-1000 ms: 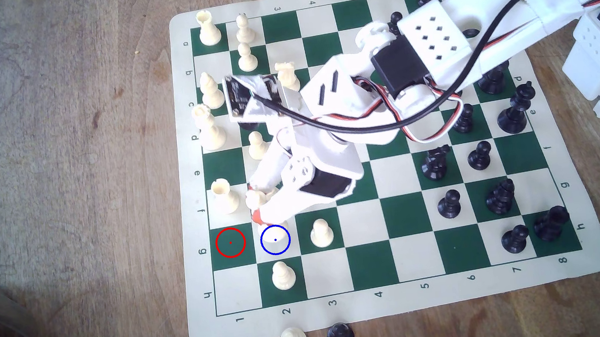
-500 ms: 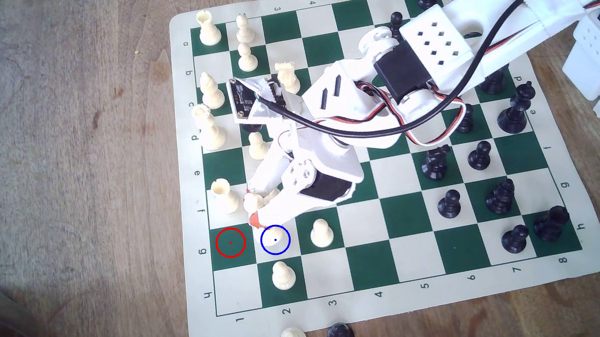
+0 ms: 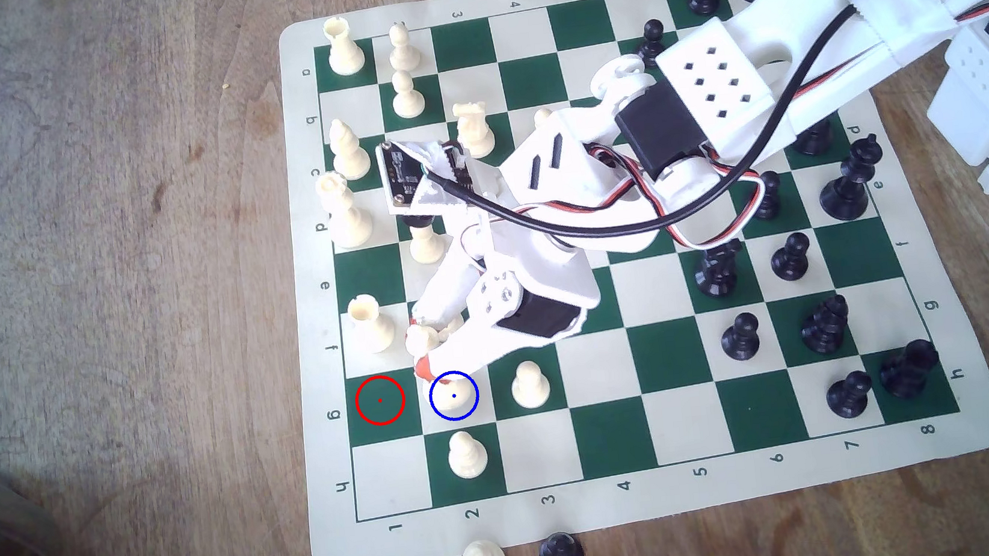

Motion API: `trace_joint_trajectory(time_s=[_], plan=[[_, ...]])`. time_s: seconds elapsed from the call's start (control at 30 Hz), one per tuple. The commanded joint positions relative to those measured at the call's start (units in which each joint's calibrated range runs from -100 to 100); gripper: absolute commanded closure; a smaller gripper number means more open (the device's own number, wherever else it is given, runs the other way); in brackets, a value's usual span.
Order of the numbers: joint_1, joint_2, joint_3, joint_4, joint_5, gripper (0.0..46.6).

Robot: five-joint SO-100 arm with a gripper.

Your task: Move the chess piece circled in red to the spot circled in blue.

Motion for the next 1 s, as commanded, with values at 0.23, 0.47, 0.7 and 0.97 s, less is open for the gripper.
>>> trace_joint_trajectory(time_s=[0.23, 0.47, 0.7, 0.97], plan=[[0.52, 1.10, -1.77, -2.90, 0.00, 46.4], [0.37, -1.10, -0.13, -0.85, 0.24, 46.4], [-0.03, -2.80, 1.86, 0.38, 0.49, 46.4], [0.05, -3.31, 3.04, 3.82, -0.59, 29.5]])
